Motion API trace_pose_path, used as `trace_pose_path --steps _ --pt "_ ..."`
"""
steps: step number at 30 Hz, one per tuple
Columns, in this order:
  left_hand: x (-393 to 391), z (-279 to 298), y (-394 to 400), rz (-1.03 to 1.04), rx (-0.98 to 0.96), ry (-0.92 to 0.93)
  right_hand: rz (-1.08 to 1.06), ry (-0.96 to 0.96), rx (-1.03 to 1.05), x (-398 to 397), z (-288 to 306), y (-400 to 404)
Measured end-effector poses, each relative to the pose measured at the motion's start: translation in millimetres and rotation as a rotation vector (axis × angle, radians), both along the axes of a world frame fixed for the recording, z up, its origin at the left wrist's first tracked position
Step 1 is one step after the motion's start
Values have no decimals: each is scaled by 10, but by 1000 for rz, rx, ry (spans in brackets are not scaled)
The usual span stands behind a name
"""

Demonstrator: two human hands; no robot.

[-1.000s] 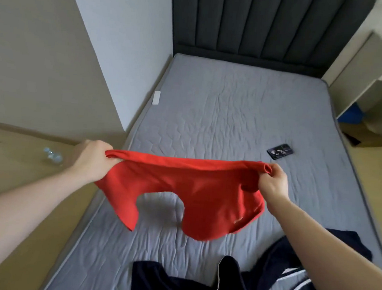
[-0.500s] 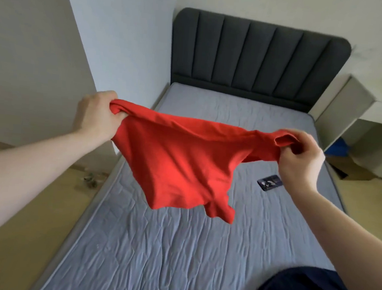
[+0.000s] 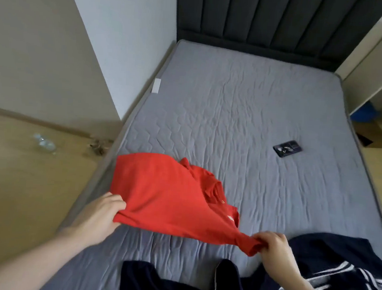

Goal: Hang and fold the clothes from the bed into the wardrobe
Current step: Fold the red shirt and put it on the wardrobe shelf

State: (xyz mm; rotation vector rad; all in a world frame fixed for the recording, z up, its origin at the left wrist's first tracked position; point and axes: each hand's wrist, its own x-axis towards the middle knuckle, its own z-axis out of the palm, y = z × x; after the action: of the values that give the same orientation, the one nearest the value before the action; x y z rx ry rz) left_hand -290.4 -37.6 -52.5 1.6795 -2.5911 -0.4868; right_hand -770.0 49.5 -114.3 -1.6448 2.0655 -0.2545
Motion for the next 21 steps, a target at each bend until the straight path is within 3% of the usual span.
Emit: trace_pose_path --steps 5,10,14,21 --pt "4 -918 625 -59 250 -339 11 -80 190 192 -726 518" --pt "57 -1336 948 -76 418 -524 9 -49 314 310 -1054 747" --pt "116 -1413 920 4 542 -510 -46 -22 332 339 -1059 633" --pt "221 -1509 765 131 588 -385 -101 5 358 488 -959 344"
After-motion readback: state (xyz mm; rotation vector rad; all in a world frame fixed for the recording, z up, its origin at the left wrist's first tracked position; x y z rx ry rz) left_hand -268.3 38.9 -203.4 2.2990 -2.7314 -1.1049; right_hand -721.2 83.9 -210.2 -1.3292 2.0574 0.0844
